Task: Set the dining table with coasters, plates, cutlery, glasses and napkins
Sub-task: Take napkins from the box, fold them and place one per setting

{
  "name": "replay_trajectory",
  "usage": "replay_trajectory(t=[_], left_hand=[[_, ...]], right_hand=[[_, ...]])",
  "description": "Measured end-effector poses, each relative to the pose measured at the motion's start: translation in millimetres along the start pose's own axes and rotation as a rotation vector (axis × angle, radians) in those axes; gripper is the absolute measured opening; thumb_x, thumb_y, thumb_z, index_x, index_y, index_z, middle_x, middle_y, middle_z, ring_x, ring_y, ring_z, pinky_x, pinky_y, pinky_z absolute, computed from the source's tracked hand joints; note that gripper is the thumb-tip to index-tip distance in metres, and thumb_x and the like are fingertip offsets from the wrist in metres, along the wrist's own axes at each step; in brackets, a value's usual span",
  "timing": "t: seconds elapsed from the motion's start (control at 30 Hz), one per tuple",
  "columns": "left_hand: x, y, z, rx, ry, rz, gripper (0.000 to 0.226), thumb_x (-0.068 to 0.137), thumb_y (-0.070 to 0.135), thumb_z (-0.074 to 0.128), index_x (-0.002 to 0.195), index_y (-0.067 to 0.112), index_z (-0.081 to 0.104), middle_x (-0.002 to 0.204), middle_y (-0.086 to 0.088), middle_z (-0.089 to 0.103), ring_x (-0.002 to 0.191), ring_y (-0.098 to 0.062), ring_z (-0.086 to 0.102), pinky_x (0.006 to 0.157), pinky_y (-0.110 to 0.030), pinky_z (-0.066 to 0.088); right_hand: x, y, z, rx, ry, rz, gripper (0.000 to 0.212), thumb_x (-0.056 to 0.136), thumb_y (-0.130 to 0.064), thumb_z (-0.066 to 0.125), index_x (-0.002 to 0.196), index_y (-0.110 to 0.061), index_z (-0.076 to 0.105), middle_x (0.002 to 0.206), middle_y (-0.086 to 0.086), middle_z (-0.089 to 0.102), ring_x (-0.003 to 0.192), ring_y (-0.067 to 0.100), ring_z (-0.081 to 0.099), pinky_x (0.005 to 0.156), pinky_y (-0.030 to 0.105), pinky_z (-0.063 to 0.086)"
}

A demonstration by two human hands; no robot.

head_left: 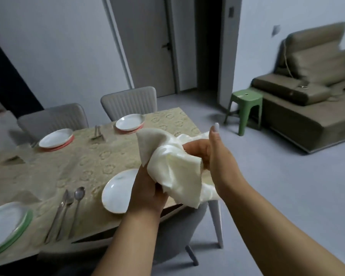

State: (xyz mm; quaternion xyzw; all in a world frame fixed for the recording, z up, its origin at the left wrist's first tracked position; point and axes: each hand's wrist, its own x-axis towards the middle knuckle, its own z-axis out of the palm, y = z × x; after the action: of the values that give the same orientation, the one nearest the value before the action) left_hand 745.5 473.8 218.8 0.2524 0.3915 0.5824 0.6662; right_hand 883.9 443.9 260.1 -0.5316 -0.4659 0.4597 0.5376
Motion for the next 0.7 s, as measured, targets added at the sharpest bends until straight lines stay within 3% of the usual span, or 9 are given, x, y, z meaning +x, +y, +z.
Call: replay_trajectory(t=[0.1, 0.2, 0.3, 0.57, 0.7], left_hand=[[21.6, -17.1, 35.5, -0.005, -0.101, -0.046, 0.024, 0.099, 0.016, 0.042, 0.084, 0.008, 0.059, 0.050, -0.002, 0.054, 0.048, -0.015, 0.058, 0.048, -0.025, 0.051], [47.3, -32.0, 69.2, -0.077, -0.189, -0.059, 0.044, 0.098, 0.014, 0.041, 0.060, 0.014, 0.065, 0.042, 0.000, 0.048, 0.038, -0.011, 0.050, 0.042, -0.021, 0.047], [79.9, -45.0, 98.1, -0.103, -0.248, -0.070, 0.056, 0.100, 0.012, 0.036, 0.049, 0.015, 0.062, 0.037, -0.003, 0.047, 0.033, -0.011, 0.049, 0.039, -0.019, 0.045], [169.3, -61.4, 158.7, -0.045, -0.155, -0.070, 0.058, 0.099, 0.007, 0.036, 0.045, 0.015, 0.055, 0.035, -0.008, 0.044, 0.030, -0.011, 0.047, 0.034, -0.019, 0.042], [204.4, -66.6, 178.8, -0.065, -0.097, -0.078, 0.052, 0.099, 0.008, 0.038, 0.052, 0.014, 0.058, 0.037, -0.011, 0.046, 0.035, -0.014, 0.051, 0.040, -0.022, 0.047]], right_hand=[[26.4, 8.9, -36.2, -0.086, 0.131, 0.029, 0.078, 0.092, -0.066, 0.013, 0.085, -0.018, 0.074, 0.084, 0.000, 0.073, 0.084, 0.020, 0.066, 0.081, 0.035, 0.050], [58.6, 16.2, -67.2, -0.123, 0.205, 0.024, 0.073, 0.093, -0.064, 0.015, 0.086, -0.021, 0.073, 0.086, -0.001, 0.072, 0.080, 0.016, 0.063, 0.081, 0.035, 0.049], [101.1, 22.9, -93.6, -0.153, 0.251, 0.027, 0.065, 0.094, -0.061, 0.019, 0.089, -0.022, 0.071, 0.089, -0.002, 0.069, 0.080, 0.013, 0.061, 0.083, 0.035, 0.050], [218.4, 33.1, -139.4, -0.218, 0.203, 0.041, 0.052, 0.098, -0.053, 0.029, 0.096, -0.019, 0.068, 0.085, -0.001, 0.067, 0.080, 0.015, 0.060, 0.087, 0.039, 0.049], [265.8, 42.5, -151.3, -0.271, 0.192, 0.032, 0.053, 0.098, -0.049, 0.034, 0.096, -0.005, 0.064, 0.091, 0.009, 0.066, 0.088, 0.028, 0.061, 0.085, 0.044, 0.047]])
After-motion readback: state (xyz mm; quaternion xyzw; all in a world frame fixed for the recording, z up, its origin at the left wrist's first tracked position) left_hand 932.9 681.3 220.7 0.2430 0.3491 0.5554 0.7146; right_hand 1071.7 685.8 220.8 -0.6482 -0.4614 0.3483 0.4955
